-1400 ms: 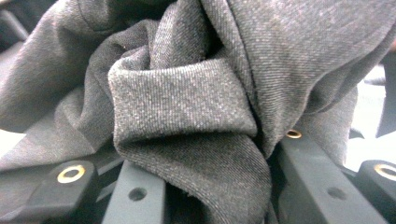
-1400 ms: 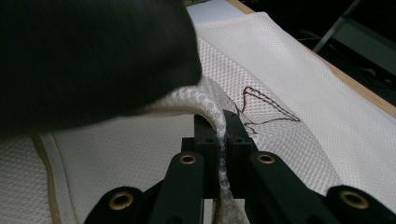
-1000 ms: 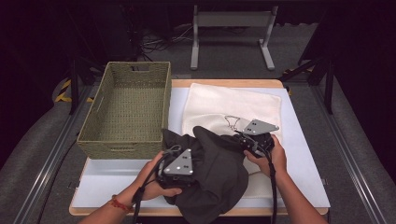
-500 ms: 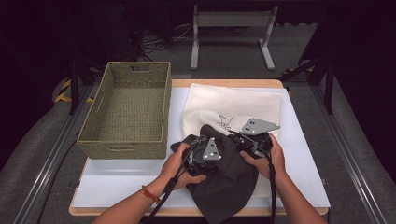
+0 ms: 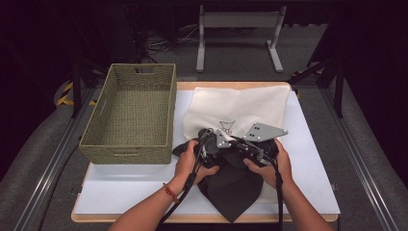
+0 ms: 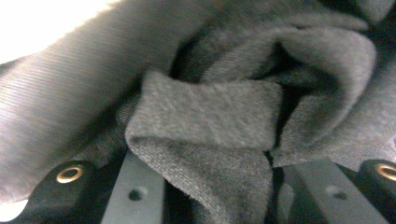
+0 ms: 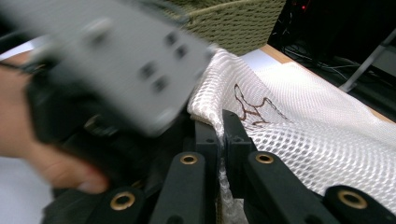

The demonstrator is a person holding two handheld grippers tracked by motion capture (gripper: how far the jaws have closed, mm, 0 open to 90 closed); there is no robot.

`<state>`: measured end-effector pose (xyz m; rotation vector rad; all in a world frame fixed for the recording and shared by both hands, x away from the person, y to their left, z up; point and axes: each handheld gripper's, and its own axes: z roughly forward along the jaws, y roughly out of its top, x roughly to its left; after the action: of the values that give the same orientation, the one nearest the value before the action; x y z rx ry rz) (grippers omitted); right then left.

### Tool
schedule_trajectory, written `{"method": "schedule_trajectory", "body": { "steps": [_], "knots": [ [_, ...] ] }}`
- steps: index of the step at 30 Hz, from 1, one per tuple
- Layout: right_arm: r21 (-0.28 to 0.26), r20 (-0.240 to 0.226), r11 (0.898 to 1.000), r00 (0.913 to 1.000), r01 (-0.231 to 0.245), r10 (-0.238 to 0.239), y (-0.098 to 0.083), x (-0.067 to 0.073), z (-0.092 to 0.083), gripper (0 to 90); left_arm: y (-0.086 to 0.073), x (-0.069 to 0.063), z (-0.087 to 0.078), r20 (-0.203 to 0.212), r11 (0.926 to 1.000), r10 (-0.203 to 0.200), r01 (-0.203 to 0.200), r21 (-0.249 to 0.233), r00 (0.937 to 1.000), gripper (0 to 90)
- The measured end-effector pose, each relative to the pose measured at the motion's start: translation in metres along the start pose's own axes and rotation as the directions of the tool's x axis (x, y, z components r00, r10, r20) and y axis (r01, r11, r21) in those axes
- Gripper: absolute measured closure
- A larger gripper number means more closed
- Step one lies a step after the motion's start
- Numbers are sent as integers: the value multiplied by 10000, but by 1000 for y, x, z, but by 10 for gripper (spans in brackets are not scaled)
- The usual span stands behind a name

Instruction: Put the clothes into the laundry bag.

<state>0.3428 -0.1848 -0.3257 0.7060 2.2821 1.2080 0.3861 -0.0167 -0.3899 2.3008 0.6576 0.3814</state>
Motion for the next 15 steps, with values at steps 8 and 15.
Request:
{"method": "schedule_trajectory", "body": {
  "steps": [8, 15],
  "knots": [
    [338, 73, 9991, 9996, 266, -268, -13, 5, 5, 876, -9, 6, 9, 45, 9925, -764, 765, -956, 9971, 654],
    [569, 161, 9977, 9991, 374, -384, -19, 6, 2, 876, -19, 3, -3, 1653, 9931, 690, -521, -1048, 9838, 327]
  ]
}}
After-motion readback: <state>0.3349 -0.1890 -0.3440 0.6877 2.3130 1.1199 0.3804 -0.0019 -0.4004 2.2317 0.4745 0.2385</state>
